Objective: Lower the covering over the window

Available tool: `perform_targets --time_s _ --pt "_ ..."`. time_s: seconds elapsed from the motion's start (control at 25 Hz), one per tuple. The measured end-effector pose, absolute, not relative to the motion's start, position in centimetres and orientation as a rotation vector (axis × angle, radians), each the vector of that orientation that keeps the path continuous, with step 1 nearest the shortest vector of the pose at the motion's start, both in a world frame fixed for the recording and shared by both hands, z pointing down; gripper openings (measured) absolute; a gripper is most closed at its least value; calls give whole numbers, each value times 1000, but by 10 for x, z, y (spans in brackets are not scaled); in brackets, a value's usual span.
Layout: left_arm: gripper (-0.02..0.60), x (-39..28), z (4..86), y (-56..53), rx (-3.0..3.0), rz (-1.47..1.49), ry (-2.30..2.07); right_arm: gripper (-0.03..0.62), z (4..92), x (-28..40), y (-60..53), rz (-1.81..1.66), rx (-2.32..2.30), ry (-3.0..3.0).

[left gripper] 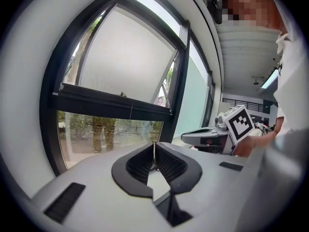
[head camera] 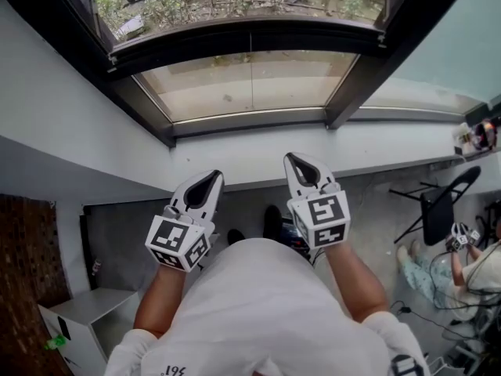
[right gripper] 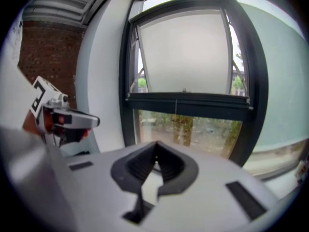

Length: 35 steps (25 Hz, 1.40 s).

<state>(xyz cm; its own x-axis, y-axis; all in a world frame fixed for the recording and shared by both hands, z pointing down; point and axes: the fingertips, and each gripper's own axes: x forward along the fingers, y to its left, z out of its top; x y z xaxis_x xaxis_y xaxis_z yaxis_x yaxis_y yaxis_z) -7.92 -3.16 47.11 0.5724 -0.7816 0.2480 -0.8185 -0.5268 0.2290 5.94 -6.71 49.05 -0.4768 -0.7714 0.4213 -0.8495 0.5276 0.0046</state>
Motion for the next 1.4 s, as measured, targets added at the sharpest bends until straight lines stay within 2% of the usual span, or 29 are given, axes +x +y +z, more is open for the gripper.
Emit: perform_targets --time_s 0.48,1.4 --pt "28 -92 466 -7 2525 162 -1254 21 483 48 -42 296 1376 -2362" --pt "28 -51 465 -18 2494 172 -1296 21 486 76 -55 290 1231 -2388"
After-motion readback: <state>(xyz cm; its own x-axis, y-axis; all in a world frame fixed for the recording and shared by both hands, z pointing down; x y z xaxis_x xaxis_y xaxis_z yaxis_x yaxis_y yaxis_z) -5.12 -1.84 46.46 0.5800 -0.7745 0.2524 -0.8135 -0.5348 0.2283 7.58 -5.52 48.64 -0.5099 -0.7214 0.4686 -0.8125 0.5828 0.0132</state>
